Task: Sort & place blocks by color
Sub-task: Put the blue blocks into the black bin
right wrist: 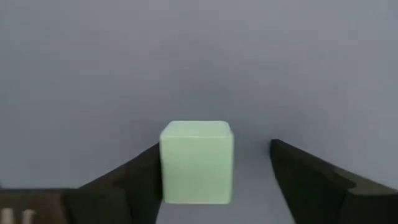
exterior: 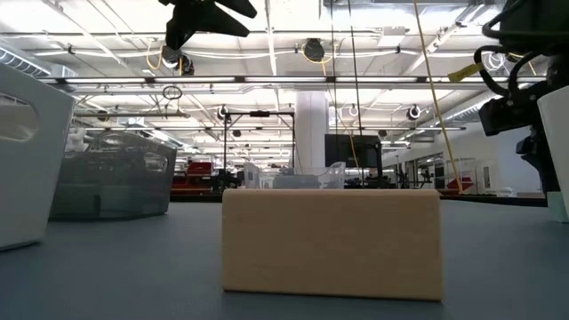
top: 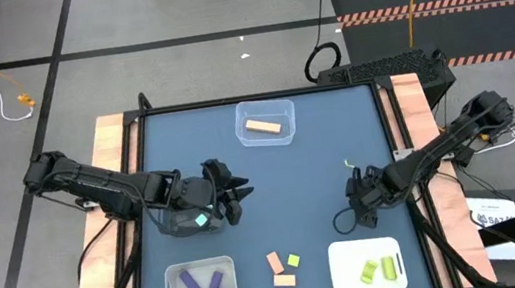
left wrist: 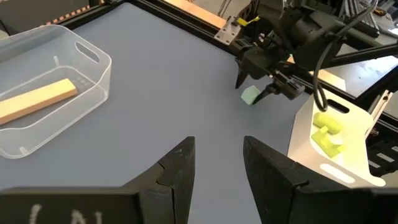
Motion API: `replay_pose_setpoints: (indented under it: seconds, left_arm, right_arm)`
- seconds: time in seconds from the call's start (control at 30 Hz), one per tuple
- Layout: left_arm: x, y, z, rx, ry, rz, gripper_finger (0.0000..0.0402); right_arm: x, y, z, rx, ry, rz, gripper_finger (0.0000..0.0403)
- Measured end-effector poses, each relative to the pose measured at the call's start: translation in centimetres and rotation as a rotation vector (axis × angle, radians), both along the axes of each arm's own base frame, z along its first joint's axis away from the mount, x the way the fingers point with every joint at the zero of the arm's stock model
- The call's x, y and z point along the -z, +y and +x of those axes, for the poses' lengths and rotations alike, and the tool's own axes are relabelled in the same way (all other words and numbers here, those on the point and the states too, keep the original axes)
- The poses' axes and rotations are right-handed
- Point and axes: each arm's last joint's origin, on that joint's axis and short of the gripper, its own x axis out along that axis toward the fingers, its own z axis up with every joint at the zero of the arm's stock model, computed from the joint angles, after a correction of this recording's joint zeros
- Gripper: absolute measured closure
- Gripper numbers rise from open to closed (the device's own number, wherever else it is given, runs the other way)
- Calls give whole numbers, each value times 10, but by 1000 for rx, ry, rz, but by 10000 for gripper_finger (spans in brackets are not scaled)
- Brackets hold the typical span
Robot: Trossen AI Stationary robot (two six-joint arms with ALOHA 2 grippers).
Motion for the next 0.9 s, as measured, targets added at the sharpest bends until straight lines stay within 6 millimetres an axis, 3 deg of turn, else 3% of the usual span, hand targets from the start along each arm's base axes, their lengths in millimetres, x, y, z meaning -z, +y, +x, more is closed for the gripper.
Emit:
replay_pose_setpoints:
  seconds: [0.23,0.53,0.7,0.9]
  left_arm:
    - [0,0,0,0,0,0,265]
    - [0,0,0,-6,-4,-11,265]
    - [0,0,0,-4,-4,-8,265]
    - [-1,0,0,-5,-8,-11,265]
  right_arm:
    - [1,-3,5,23,-29,-4,288]
    - [-5,-3,19,-50,-183,25,290]
    - [-25,-12,44,-96,-509,-23,290]
    - [-67,-24,74,-319,-999,-301,290]
